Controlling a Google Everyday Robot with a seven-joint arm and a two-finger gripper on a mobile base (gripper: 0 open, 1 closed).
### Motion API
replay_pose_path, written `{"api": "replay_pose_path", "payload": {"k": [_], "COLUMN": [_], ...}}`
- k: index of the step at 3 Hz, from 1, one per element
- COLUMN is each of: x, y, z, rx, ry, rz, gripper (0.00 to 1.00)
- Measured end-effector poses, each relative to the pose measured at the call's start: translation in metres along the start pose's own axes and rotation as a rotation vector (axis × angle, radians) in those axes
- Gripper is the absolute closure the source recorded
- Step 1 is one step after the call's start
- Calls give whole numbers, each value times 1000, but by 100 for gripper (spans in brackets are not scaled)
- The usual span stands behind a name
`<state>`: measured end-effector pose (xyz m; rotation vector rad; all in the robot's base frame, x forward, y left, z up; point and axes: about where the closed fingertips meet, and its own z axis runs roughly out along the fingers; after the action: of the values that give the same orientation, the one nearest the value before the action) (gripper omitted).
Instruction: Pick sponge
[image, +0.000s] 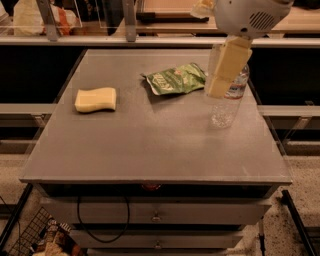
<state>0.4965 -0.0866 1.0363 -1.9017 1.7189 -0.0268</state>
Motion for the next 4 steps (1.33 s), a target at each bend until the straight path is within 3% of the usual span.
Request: {"api": "replay_pose_path", "payload": {"k": [1, 2, 3, 4], "x": [-66, -66, -70, -86], "y": [2, 2, 2, -7], "z": [23, 23, 39, 85], "rx": [-53, -53, -43, -42], "ry": [-120, -120, -68, -73], "rz": [-112, -112, -104, -108], "gripper": [0, 0, 0, 0]}}
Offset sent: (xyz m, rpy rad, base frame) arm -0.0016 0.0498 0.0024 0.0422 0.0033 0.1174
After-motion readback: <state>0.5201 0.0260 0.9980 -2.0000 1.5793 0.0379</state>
